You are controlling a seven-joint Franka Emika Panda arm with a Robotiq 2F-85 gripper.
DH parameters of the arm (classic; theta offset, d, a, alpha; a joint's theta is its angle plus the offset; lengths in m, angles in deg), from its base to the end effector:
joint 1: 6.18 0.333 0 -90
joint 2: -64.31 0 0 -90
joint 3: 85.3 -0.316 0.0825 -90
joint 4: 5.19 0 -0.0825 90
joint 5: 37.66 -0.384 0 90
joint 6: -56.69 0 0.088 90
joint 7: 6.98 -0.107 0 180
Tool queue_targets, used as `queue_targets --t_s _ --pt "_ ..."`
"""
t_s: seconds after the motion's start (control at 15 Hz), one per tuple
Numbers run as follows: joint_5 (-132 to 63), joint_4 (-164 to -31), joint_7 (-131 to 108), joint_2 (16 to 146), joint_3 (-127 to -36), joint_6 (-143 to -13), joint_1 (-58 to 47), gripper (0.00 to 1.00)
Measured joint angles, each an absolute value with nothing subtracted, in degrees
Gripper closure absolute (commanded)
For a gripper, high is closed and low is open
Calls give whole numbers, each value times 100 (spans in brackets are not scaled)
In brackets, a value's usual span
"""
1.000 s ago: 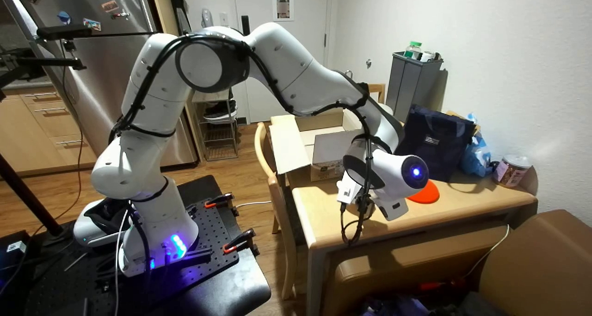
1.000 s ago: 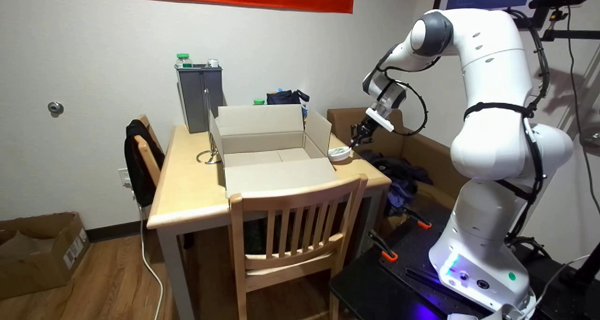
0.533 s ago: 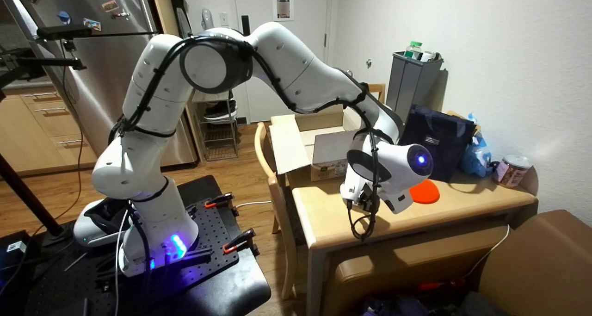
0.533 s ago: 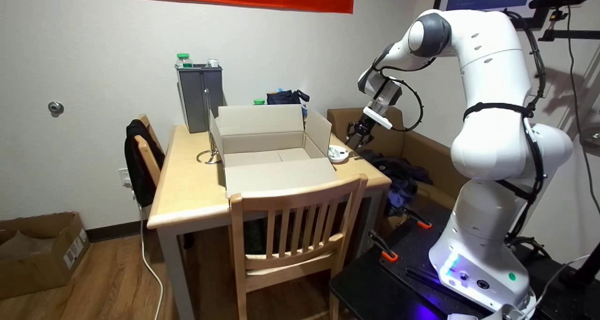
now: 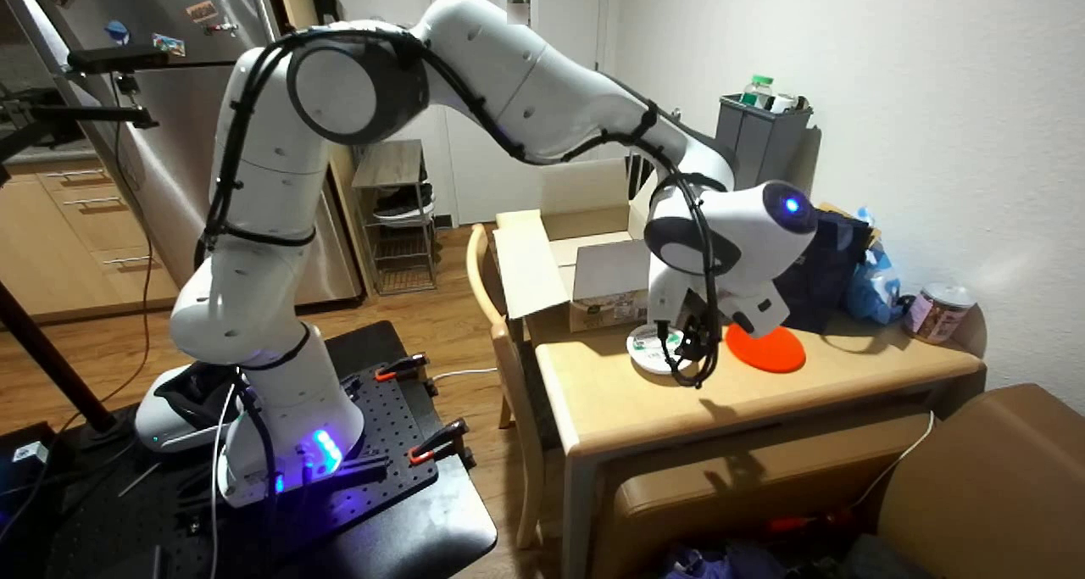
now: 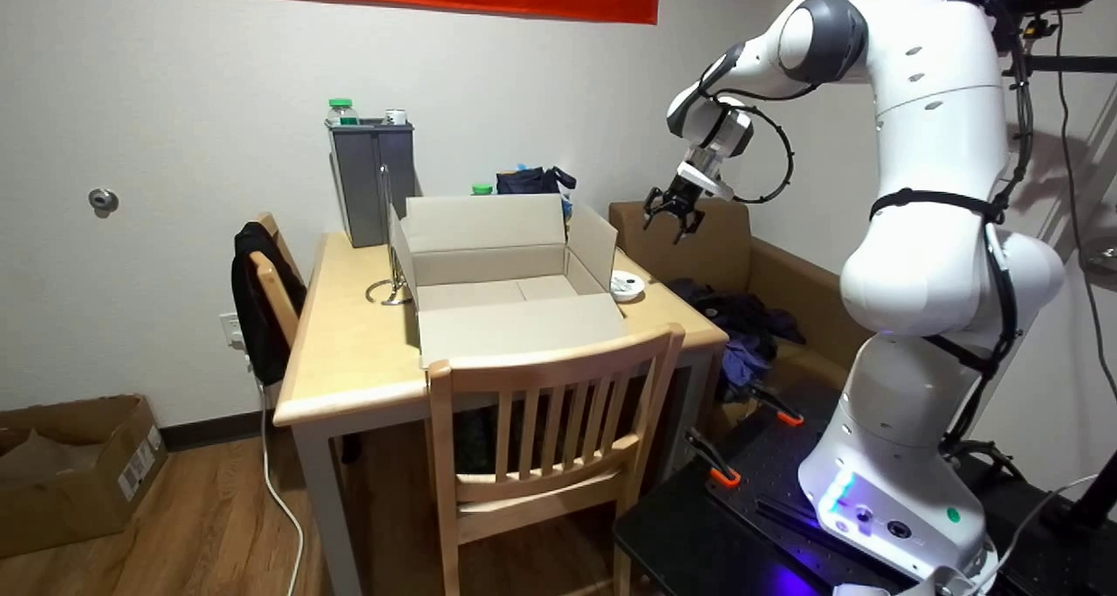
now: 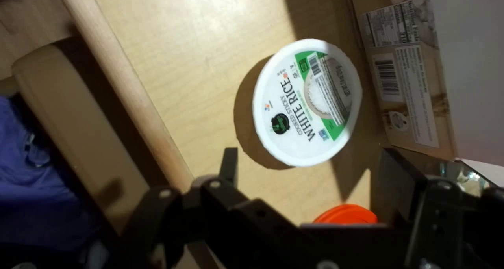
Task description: Put the thing in the box on the table
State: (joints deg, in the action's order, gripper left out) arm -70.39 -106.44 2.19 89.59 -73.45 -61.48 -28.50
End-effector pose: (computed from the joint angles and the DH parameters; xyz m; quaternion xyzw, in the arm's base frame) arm 0.5543 -0.3288 0.3122 -0.9143 0.3493 -0.0154 0.2046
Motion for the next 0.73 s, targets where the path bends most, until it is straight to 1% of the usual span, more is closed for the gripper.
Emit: queue_targets --t_s 0.13,0.4,0.73 --pt "-6695 -10680 -89 8532 -7344 -6141 -2735 0" --pt "-6257 -10772 -534 7906 -7360 -6091 -2443 0" --pt "-6254 -10779 -523 7926 -7354 -6093 -2431 0"
